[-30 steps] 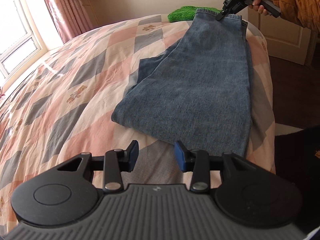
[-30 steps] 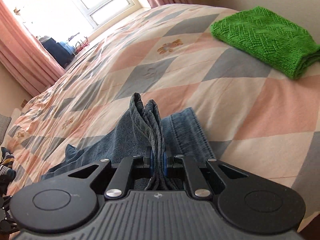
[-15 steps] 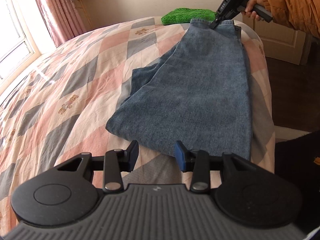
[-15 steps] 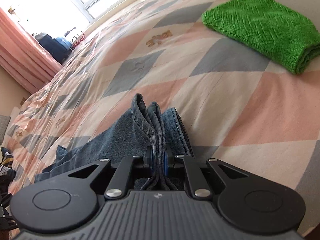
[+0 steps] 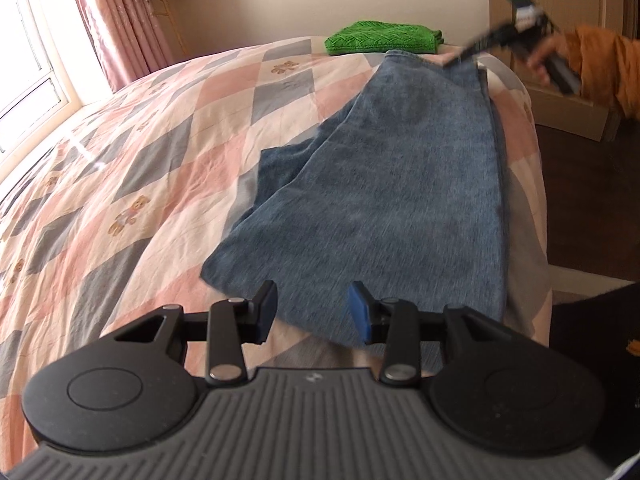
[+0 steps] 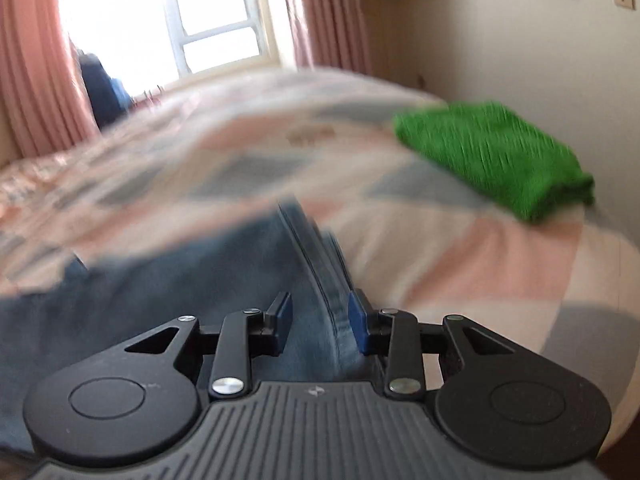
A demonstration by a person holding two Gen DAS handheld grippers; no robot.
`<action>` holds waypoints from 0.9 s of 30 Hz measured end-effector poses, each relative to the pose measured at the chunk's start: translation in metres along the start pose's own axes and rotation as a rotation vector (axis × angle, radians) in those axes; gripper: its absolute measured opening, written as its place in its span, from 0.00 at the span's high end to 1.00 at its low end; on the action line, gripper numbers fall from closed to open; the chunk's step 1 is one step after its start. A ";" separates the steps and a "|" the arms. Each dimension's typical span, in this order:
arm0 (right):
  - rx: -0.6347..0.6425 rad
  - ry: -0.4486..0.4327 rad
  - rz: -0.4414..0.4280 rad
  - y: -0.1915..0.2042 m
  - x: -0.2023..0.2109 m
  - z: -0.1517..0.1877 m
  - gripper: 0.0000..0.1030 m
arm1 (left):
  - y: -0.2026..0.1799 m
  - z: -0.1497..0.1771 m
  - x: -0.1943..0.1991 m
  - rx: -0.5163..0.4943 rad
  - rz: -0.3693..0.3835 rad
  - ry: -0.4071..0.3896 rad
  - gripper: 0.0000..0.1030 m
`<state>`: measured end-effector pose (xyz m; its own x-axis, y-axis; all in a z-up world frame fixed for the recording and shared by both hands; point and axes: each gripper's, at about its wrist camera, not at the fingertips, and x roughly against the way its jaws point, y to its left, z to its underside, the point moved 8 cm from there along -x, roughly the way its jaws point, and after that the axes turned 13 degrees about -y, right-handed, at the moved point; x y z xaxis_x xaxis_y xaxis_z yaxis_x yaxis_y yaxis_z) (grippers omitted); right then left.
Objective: Fold clothes
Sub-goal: 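Grasp the jeans' edge with left gripper while right gripper releases and withdraws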
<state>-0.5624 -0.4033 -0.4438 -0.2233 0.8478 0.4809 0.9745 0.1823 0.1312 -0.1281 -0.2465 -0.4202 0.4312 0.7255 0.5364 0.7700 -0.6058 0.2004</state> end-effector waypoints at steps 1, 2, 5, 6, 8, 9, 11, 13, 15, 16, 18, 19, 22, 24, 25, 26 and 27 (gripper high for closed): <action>0.002 0.019 0.017 -0.004 -0.007 0.010 0.67 | -0.001 -0.001 -0.003 0.001 -0.002 0.001 0.66; -0.003 0.019 0.023 -0.005 -0.007 0.010 0.67 | 0.000 -0.003 -0.004 0.003 -0.007 0.000 0.66; 0.009 -0.015 0.038 0.001 0.001 -0.004 0.66 | 0.001 -0.014 -0.005 0.016 -0.005 -0.028 0.68; 0.028 -0.041 0.039 0.006 0.006 -0.013 0.66 | 0.001 -0.020 -0.005 0.022 -0.001 -0.041 0.68; 0.050 -0.078 -0.020 0.026 0.010 -0.028 0.66 | 0.002 -0.031 -0.012 0.020 -0.001 -0.056 0.69; 0.057 -0.090 -0.060 0.038 0.010 -0.034 0.66 | 0.001 -0.036 -0.018 0.019 0.001 -0.060 0.71; 0.088 -0.095 -0.123 0.061 0.005 -0.041 0.66 | 0.001 -0.042 -0.033 0.029 0.016 -0.059 0.81; 0.138 -0.081 -0.160 0.081 -0.010 -0.040 0.66 | 0.001 -0.045 -0.051 0.047 0.041 -0.052 0.98; 0.166 -0.048 -0.163 0.088 -0.032 -0.035 0.66 | 0.006 -0.038 -0.071 0.053 0.035 -0.021 1.00; 0.174 -0.027 -0.158 0.089 -0.044 -0.031 0.66 | 0.011 -0.032 -0.082 0.057 0.024 0.006 1.00; 0.197 0.012 -0.146 0.083 -0.063 -0.024 0.68 | 0.024 -0.009 -0.101 0.070 0.001 0.075 0.98; 0.201 0.024 -0.142 0.076 -0.072 -0.019 0.68 | 0.029 0.001 -0.107 0.105 0.020 0.082 0.97; 0.178 0.041 -0.169 0.069 -0.083 -0.008 0.68 | 0.039 0.011 -0.110 0.222 0.044 0.056 0.97; 0.204 0.026 -0.170 0.069 -0.081 -0.007 0.68 | 0.042 0.006 -0.103 0.240 0.043 0.047 0.97; 0.191 0.015 -0.167 0.068 -0.077 -0.010 0.69 | 0.044 -0.001 -0.098 0.243 0.038 0.041 0.98; 0.168 0.003 -0.159 0.064 -0.073 -0.014 0.69 | 0.045 -0.009 -0.094 0.222 0.025 0.026 0.98; 0.147 -0.016 -0.146 0.060 -0.068 -0.020 0.69 | 0.047 -0.016 -0.091 0.190 0.004 0.011 0.98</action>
<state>-0.4895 -0.4597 -0.4511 -0.3633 0.8148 0.4518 0.9250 0.3733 0.0704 -0.1387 -0.3461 -0.4462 0.4299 0.7187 0.5464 0.8438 -0.5352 0.0401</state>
